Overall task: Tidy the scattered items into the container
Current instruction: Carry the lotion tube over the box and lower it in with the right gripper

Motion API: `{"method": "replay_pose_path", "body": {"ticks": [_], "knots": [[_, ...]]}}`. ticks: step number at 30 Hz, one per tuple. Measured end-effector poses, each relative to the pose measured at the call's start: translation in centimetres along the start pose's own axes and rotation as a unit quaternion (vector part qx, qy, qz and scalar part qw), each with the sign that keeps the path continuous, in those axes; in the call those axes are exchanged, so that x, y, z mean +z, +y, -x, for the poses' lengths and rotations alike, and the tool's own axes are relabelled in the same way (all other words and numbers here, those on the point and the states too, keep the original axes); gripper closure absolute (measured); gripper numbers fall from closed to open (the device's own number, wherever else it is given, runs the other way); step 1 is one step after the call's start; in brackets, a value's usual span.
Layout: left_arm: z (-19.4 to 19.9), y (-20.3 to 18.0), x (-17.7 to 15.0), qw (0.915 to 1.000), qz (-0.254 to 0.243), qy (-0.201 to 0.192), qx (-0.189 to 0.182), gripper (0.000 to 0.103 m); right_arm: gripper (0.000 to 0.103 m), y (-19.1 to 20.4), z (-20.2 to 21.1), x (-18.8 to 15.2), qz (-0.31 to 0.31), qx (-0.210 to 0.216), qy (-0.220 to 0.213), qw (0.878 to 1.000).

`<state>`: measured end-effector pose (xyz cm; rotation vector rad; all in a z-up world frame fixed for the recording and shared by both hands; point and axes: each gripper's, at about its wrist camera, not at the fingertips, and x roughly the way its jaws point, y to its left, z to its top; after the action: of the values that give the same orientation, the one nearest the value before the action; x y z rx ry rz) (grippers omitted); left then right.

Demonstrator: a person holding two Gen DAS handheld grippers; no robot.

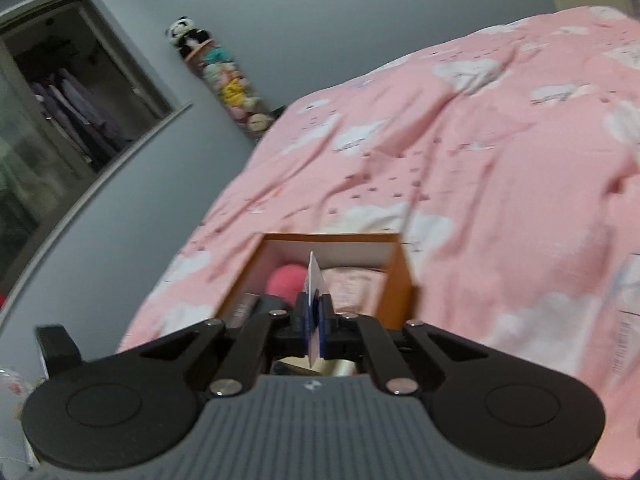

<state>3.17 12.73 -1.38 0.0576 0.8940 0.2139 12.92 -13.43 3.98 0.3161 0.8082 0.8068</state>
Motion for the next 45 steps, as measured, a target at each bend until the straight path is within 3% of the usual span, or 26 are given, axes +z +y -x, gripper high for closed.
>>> {"method": "replay_pose_path", "body": {"ticks": [5, 16, 28, 45], "knots": [[0.3, 0.4, -0.5, 0.9999, 0.015, -0.001, -0.007, 0.062, 0.098, 1.7, -4.3, 0.5, -0.002, 0.025, 0.027, 0.999], [0.1, 0.1, -0.9, 0.9995, 0.026, -0.005, -0.017, 0.062, 0.098, 2.5, -11.5, 0.7, -0.025, 0.009, 0.087, 0.996], [-0.3, 0.4, -1.2, 0.9984, 0.041, -0.005, -0.038, 0.062, 0.098, 1.8, -14.4, 0.2, -0.077, -0.014, 0.113, 0.990], [-0.6, 0.4, -1.5, 0.9974, 0.058, 0.009, -0.041, 0.065, 0.087, 4.5, -19.2, 0.6, -0.068, -0.034, 0.127, 0.989]]}}
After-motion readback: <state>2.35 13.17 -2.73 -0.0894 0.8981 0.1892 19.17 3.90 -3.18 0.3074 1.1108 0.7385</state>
